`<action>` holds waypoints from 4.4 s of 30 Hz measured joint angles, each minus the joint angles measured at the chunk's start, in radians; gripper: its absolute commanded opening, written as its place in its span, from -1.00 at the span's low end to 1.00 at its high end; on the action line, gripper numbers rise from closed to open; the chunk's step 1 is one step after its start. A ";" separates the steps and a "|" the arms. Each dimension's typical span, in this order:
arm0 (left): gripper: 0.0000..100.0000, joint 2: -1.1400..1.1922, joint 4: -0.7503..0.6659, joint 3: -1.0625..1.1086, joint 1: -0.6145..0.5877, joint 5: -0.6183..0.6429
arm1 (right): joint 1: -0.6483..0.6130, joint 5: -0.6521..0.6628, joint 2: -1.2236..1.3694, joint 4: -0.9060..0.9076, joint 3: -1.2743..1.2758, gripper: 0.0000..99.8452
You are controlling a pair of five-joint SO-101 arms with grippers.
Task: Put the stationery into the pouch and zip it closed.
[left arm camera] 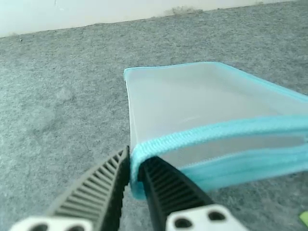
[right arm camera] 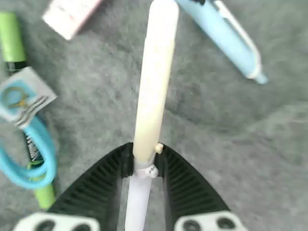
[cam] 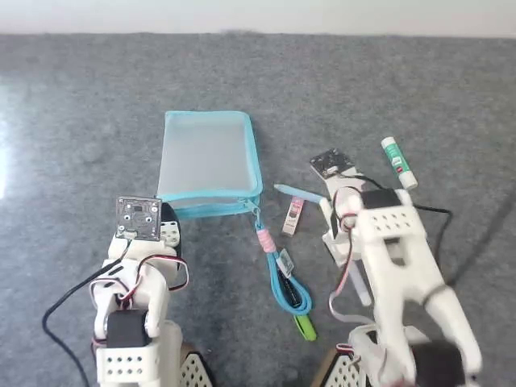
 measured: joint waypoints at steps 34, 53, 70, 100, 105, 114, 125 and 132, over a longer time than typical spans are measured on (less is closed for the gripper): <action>-0.98 0.000 0.000 0.000 0.078 0.002 | -0.525 -0.052 0.606 0.473 -0.997 -0.98; -0.98 0.000 0.000 0.002 0.153 0.005 | -0.500 -0.201 0.723 0.330 -1.274 -0.30; -0.98 0.000 0.002 0.002 0.146 -0.008 | -0.069 -0.195 0.336 0.416 -1.132 -0.45; -0.98 0.000 0.002 0.012 0.146 -0.008 | 0.321 0.110 0.779 -0.107 -0.763 -0.45; -0.98 0.000 0.002 0.012 0.146 -0.008 | 0.319 0.110 0.802 -0.173 -0.763 -0.45; -0.98 0.000 0.002 0.012 0.146 -0.008 | 0.324 0.110 0.928 -0.239 -0.763 -0.46; -0.98 0.000 0.002 0.012 0.146 -0.008 | 0.324 0.110 0.941 -0.242 -0.763 -0.72; -0.98 0.000 0.002 0.012 0.146 -0.008 | 0.330 0.110 0.939 -0.250 -0.764 -0.93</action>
